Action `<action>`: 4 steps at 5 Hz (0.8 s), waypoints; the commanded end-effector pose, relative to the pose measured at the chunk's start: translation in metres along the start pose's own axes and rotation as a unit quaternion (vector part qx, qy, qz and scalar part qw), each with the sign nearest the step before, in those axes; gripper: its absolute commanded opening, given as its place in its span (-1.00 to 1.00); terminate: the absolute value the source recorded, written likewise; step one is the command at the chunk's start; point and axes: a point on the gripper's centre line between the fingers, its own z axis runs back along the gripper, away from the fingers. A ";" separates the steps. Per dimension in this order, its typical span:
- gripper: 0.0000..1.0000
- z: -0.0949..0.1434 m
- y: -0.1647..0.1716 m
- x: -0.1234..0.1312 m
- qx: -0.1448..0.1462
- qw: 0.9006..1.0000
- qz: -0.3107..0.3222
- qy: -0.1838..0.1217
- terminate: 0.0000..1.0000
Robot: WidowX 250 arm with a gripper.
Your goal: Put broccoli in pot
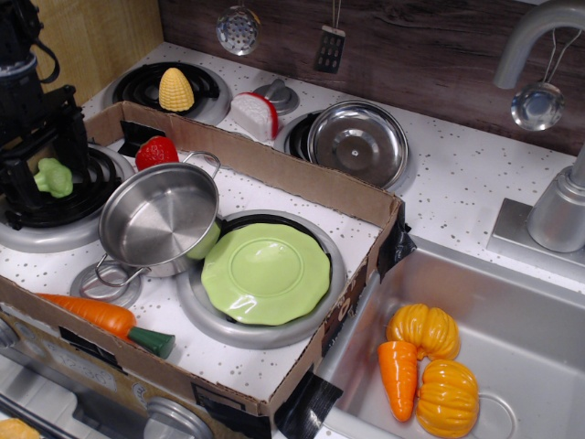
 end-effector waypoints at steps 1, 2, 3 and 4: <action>1.00 0.000 -0.011 0.021 -0.028 0.999 -0.009 -0.027 -1.00; 1.00 0.003 -0.022 0.025 -0.039 0.998 -0.016 -0.040 -1.00; 1.00 0.003 -0.027 0.030 -0.056 0.997 -0.028 -0.048 -1.00; -1.00 0.000 -0.024 0.030 -0.067 0.996 -0.037 -0.052 -1.00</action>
